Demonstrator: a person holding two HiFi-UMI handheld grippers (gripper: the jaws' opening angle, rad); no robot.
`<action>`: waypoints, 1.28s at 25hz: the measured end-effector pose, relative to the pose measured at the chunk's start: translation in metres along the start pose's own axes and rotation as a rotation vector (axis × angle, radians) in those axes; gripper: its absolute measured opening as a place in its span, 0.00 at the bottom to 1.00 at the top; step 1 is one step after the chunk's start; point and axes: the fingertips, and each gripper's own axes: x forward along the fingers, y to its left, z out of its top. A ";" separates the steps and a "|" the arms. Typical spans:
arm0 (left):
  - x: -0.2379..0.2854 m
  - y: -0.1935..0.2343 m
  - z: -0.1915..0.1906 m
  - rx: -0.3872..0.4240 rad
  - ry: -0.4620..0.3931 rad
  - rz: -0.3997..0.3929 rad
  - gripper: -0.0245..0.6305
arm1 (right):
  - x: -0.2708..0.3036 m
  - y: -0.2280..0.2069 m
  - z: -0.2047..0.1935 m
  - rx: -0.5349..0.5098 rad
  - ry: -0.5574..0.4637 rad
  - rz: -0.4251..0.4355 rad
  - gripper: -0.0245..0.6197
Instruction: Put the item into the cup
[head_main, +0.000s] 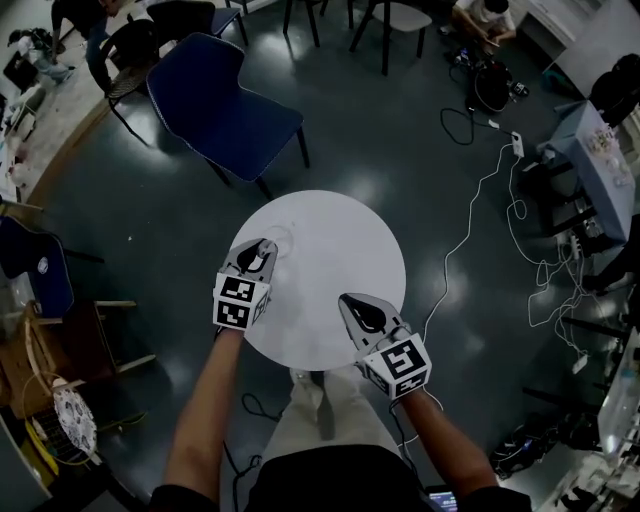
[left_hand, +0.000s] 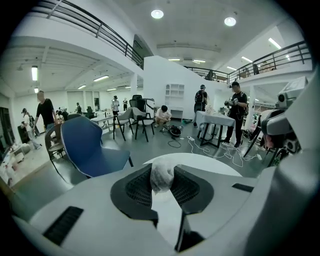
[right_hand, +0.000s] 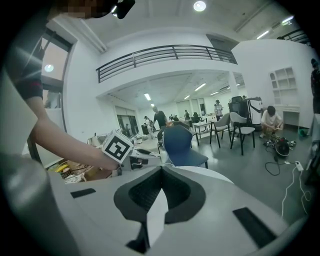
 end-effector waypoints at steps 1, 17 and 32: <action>0.005 0.003 -0.001 0.000 0.004 0.005 0.17 | 0.001 -0.001 -0.002 -0.002 0.004 0.001 0.05; 0.061 0.015 -0.036 -0.013 0.070 0.044 0.22 | 0.013 -0.030 -0.038 0.038 0.061 0.009 0.05; 0.051 0.015 -0.027 -0.064 0.037 0.053 0.29 | 0.016 -0.030 -0.037 0.045 0.064 0.015 0.05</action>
